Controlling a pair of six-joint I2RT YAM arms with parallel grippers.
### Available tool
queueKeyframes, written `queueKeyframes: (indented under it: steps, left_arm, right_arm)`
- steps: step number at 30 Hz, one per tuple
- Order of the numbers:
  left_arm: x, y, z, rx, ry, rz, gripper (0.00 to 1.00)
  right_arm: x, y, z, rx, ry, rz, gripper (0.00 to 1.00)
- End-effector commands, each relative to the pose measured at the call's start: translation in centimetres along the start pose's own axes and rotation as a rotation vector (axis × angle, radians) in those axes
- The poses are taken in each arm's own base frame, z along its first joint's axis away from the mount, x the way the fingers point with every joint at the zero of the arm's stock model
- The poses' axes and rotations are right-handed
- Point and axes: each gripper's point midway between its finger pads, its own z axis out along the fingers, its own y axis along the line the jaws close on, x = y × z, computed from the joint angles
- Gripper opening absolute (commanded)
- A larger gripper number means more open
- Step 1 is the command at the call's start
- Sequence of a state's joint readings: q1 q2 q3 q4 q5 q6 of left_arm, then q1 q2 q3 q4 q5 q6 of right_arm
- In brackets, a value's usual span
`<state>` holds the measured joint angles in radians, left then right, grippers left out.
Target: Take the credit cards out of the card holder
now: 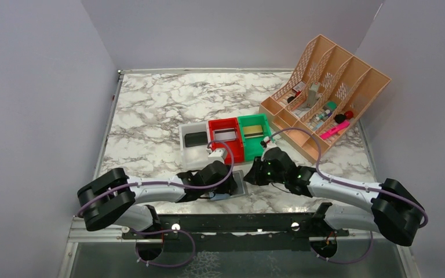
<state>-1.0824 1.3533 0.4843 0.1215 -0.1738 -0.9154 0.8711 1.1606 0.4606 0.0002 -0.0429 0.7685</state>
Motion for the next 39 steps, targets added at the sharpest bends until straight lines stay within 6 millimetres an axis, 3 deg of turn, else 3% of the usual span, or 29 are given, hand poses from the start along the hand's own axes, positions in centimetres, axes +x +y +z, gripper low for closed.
queueKeyframes:
  steps: [1,12,20,29,39]
  left_arm:
    - [0.4,1.4,-0.7,-0.063,0.025,0.068,0.51]
    - [-0.9,0.5,-2.2,-0.036,-0.008,0.080,0.56]
    - [-0.9,1.9,-2.5,-0.090,-0.015,0.107,0.56]
    - [0.2,1.6,-1.2,-0.081,0.039,0.129,0.48]
    - [0.8,2.7,-0.9,-0.111,0.043,0.116,0.40]
  right_arm:
    - [0.2,0.9,0.3,-0.044,0.018,0.013,0.19]
    - [1.1,1.8,2.0,-0.095,0.081,0.017,0.18]
    - [1.1,2.5,2.1,-0.126,0.084,0.020,0.18]
    - [1.7,2.1,3.4,-0.112,0.118,0.023,0.16]
    - [2.4,1.3,4.3,-0.081,0.147,0.019,0.12]
